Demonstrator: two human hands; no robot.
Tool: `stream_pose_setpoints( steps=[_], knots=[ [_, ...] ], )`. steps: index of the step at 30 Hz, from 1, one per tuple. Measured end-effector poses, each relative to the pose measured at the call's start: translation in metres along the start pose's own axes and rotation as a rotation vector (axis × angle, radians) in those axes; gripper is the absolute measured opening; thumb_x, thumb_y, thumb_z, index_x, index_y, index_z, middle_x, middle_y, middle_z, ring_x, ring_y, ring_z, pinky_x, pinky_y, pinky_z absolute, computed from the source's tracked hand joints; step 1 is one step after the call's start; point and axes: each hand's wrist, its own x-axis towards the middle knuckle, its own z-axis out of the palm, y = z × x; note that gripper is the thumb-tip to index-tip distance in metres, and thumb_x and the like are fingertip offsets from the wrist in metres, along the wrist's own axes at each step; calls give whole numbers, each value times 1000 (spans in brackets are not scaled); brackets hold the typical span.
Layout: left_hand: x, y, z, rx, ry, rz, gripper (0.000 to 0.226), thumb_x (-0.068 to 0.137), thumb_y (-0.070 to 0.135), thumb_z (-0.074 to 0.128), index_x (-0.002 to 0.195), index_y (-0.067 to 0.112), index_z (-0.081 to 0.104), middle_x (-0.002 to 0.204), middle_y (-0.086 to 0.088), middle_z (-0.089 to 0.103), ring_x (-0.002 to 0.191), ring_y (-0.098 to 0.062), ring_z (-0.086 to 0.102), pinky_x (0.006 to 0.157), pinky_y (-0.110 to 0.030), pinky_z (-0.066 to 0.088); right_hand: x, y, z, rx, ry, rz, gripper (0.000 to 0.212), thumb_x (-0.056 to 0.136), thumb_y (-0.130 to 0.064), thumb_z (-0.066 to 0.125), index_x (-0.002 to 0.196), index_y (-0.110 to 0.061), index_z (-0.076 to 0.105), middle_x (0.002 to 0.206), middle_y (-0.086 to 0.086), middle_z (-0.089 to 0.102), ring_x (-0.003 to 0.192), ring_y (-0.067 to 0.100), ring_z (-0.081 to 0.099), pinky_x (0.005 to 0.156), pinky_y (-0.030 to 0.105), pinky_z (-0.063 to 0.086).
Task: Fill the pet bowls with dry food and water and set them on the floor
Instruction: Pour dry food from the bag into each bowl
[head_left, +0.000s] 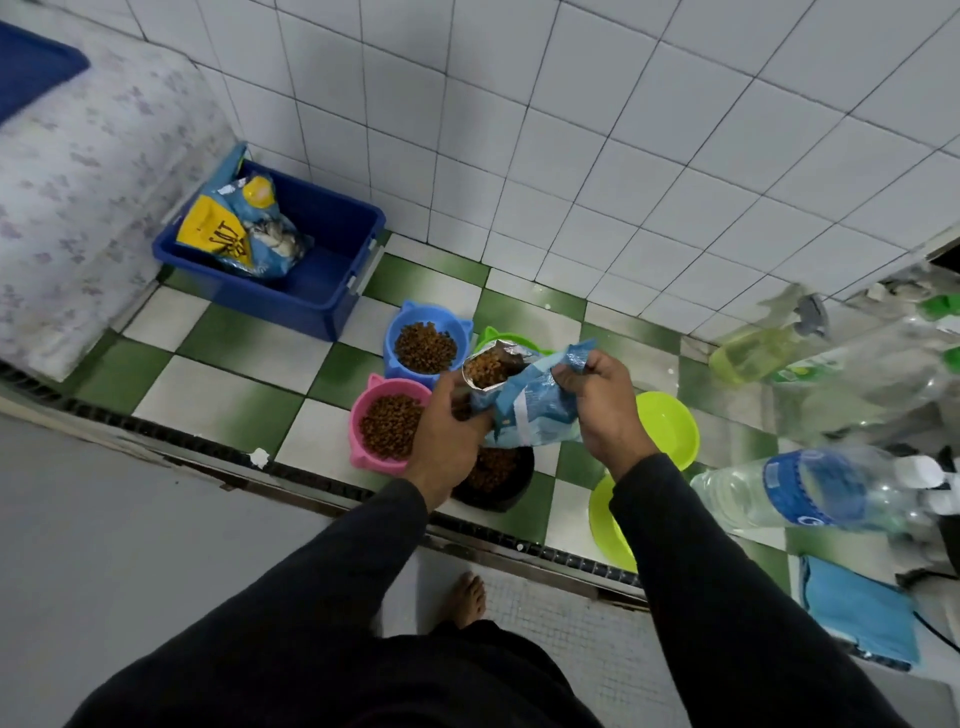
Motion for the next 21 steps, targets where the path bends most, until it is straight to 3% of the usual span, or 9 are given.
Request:
stream_pose_setpoints(
  steps=[4, 7, 13, 18, 21],
  knots=[
    [7, 24, 1, 68, -86, 101, 39, 94, 2, 70, 127, 14, 53, 128, 0, 70, 119, -15, 66, 97, -40, 58, 5, -5, -14, 191, -48, 38, 25, 88, 18, 52, 84, -3, 66, 74, 11, 70, 69, 28, 66, 77, 44, 56],
    [14, 42, 3, 103, -149, 131, 42, 93, 1, 70, 129, 12, 51, 131, -1, 68, 122, -15, 65, 101, -43, 57, 7, -14, -22, 354, -117, 52, 29, 89, 20, 47, 86, -3, 65, 78, 12, 72, 72, 27, 69, 73, 41, 60],
    [29, 67, 20, 197, -170, 204, 40, 87, 3, 77, 116, 17, 52, 121, 0, 72, 115, -18, 69, 94, -47, 60, 17, -17, -35, 604, -211, 82, 17, 82, 8, 56, 95, 0, 63, 98, 21, 69, 88, 34, 67, 92, 52, 54],
    [36, 76, 33, 258, -192, 263, 60, 85, 6, 80, 136, 22, 52, 131, 3, 66, 120, -13, 65, 96, -39, 59, 25, -16, -45, 686, -254, 106, 32, 79, 2, 58, 111, 2, 63, 114, 25, 65, 99, 37, 66, 101, 57, 49],
    [40, 79, 37, 265, -196, 282, 49, 85, 16, 79, 131, 19, 62, 124, 1, 71, 113, -15, 69, 93, -41, 61, 28, -21, -50, 683, -242, 101, 50, 76, -2, 66, 125, 8, 56, 123, 29, 59, 104, 39, 62, 106, 59, 44]
  ],
)
